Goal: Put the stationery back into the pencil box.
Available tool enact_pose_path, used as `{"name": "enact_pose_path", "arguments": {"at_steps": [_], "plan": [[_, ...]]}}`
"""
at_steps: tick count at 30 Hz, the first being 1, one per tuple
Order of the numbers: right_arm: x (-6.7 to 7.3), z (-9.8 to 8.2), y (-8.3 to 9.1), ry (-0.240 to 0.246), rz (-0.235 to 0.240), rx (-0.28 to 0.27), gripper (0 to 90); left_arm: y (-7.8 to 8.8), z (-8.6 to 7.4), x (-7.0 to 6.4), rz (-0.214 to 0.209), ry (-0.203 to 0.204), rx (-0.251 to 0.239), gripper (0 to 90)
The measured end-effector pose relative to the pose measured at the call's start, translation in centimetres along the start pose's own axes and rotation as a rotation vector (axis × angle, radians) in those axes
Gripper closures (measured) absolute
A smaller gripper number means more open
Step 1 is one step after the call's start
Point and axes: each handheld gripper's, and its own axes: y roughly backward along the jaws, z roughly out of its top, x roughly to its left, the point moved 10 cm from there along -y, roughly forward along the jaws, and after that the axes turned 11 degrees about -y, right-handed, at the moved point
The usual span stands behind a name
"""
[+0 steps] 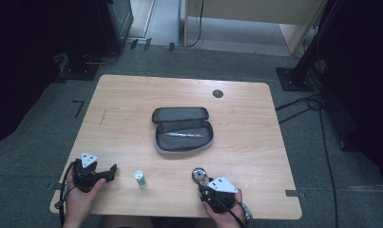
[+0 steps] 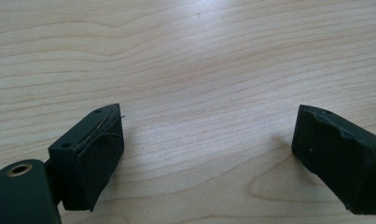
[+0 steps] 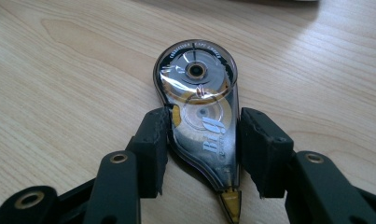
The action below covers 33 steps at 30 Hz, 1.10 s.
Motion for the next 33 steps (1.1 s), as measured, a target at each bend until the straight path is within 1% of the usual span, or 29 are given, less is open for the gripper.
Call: {"name": "enact_pose_path", "arguments": {"at_steps": [3, 10, 14, 17, 21, 31, 33], "plan": [[0.0, 0.1, -0.1, 0.004, 0.004, -0.004, 53.2, 0.0, 0.0, 0.0, 0.0, 0.0, 0.0, 9.5], [0.2, 0.3, -0.3, -0.011, 0.016, -0.009, 53.1, 0.0, 0.0, 0.0, 0.0, 0.0, 0.0, 9.5], [0.3, 0.4, -0.5, -0.006, 0.021, -0.014, 53.1, 0.0, 0.0, 0.0, 0.0, 0.0, 0.0, 9.5], [0.6, 0.6, -0.7, 0.006, 0.029, -0.008, 53.1, 0.0, 0.0, 0.0, 0.0, 0.0, 0.0, 9.5], [0.8, 0.8, -1.1, 0.009, 0.029, -0.002, 53.1, 0.0, 0.0, 0.0, 0.0, 0.0, 0.0, 9.5], [0.8, 1.5, -1.8, 0.016, 0.028, 0.015, 52.6, 0.0, 0.0, 0.0, -0.001, 0.001, 0.0, 9.5], [0.8, 1.5, -1.9, 0.02, 0.029, 0.017, 50.9, 0.0, 0.0, 0.0, -0.001, 0.001, 0.0, 9.5]]}}
